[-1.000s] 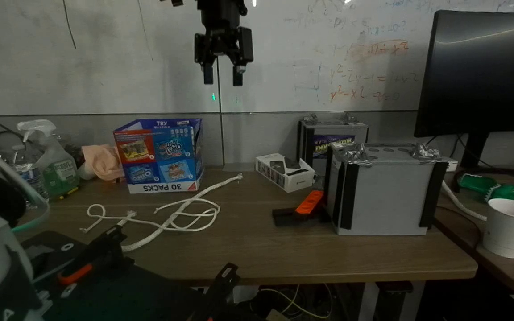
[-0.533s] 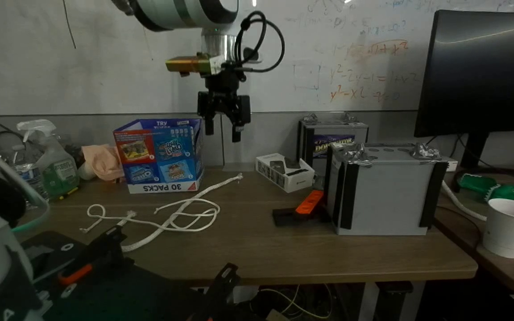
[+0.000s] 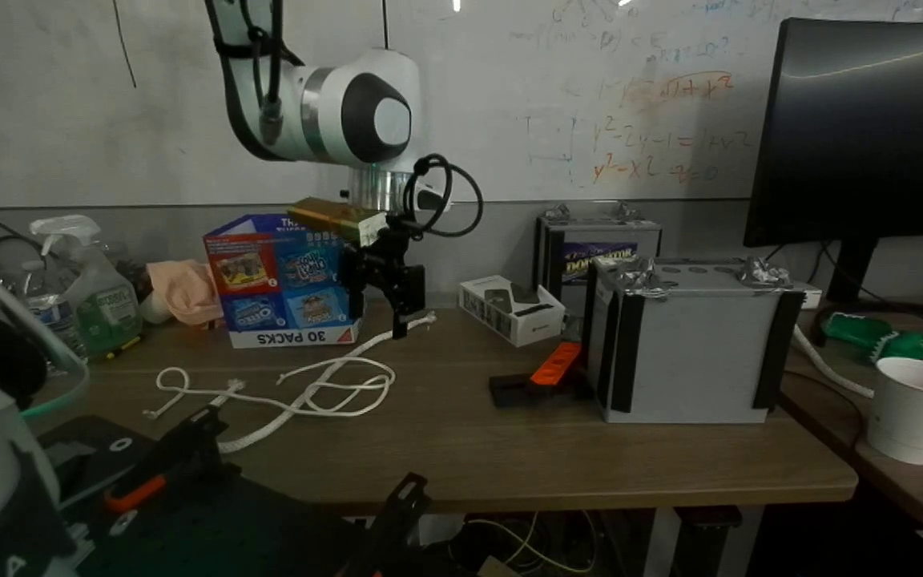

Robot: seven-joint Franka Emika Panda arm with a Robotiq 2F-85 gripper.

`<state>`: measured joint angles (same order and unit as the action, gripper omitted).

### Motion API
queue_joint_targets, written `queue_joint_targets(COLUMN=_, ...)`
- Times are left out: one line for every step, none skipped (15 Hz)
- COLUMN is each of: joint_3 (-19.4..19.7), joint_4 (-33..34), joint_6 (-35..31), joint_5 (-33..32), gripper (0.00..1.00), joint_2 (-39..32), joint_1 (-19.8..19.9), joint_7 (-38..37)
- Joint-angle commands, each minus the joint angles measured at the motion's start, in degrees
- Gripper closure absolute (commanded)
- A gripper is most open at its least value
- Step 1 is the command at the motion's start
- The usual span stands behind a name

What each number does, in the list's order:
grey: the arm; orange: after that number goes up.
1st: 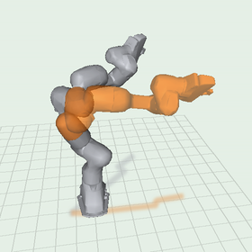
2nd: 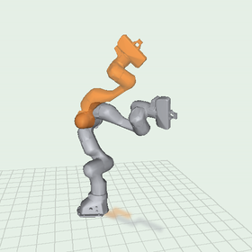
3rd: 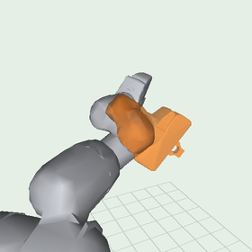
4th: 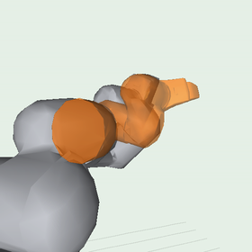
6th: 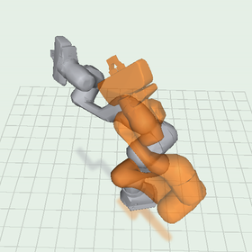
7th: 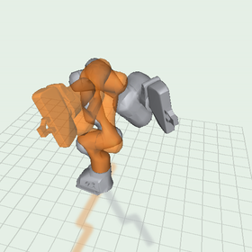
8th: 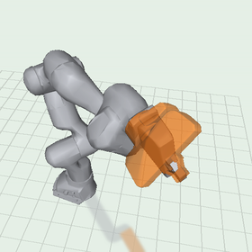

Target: Pick up the two white ropes and put them in the box

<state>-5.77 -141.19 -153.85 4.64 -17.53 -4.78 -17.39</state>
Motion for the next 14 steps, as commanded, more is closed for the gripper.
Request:
queue_joint_targets(joint_3=0.5, joint_4=1.0, joint_6=-5.1, joint_5=0.5, gripper=0.00, joint_2=-4.5, joint_1=-2.8, joint_7=-0.4)
queue_joint_targets(joint_3=0.7, joint_4=1.4, joint_6=-6.3, joint_5=0.4, gripper=0.00, joint_2=-5.9, joint_1=-3.7, joint_7=-0.9)
queue_joint_targets(joint_3=1.3, joint_4=1.6, joint_6=-7.2, joint_5=0.1, gripper=0.00, joint_2=-6.8, joint_1=-4.9, joint_7=-2.3)
queue_joint_targets(joint_3=1.5, joint_4=1.9, joint_6=-8.3, joint_5=0.7, gripper=0.00, joint_2=-7.8, joint_1=-5.7, joint_7=-3.5)
queue_joint_targets(joint_3=1.3, joint_4=2.1, joint_6=-9.8, joint_5=1.5, gripper=0.00, joint_2=-8.7, joint_1=-6.4, joint_7=-4.5)
queue_joint_targets(joint_3=1.0, joint_4=2.6, joint_6=-11.4, joint_5=2.5, gripper=0.00, joint_2=-9.9, joint_1=-6.7, joint_7=-5.3)
queue_joint_targets(joint_3=1.5, joint_4=2.9, joint_6=-12.8, joint_5=2.8, gripper=0.00, joint_2=-10.8, joint_1=-7.8, joint_7=-6.7)
queue_joint_targets(joint_3=1.5, joint_4=3.2, joint_6=-13.6, joint_5=3.4, gripper=0.00, joint_2=-11.3, joint_1=-8.3, joint_7=-7.1)
queue_joint_targets(joint_3=1.3, joint_4=3.4, joint_6=-15.0, joint_5=4.3, gripper=0.00, joint_2=-12.0, joint_1=-8.5, joint_7=-7.7)
queue_joint_targets(joint_3=0.8, joint_4=3.9, joint_6=-16.0, joint_5=5.6, gripper=0.00, joint_2=-12.7, joint_1=-8.3, joint_7=-8.0)
queue_joint_targets(joint_3=1.2, joint_4=4.2, joint_6=-16.8, joint_5=6.1, gripper=0.00, joint_2=-13.5, joint_1=-8.9, joint_7=-8.4)
queue_joint_targets(joint_3=1.7, joint_4=4.6, joint_6=-17.3, joint_5=6.5, gripper=0.00, joint_2=-14.2, joint_1=-9.4, joint_7=-8.7)
queue_joint_targets(joint_3=1.8, joint_4=4.8, joint_6=-17.7, joint_5=7.1, gripper=0.00, joint_2=-14.7, joint_1=-9.7, joint_7=-8.8)
queue_joint_targets(joint_3=2.3, joint_4=5.1, joint_6=-18.0, joint_5=7.3, gripper=0.00, joint_2=-15.3, joint_1=-10.1, joint_7=-9.1)
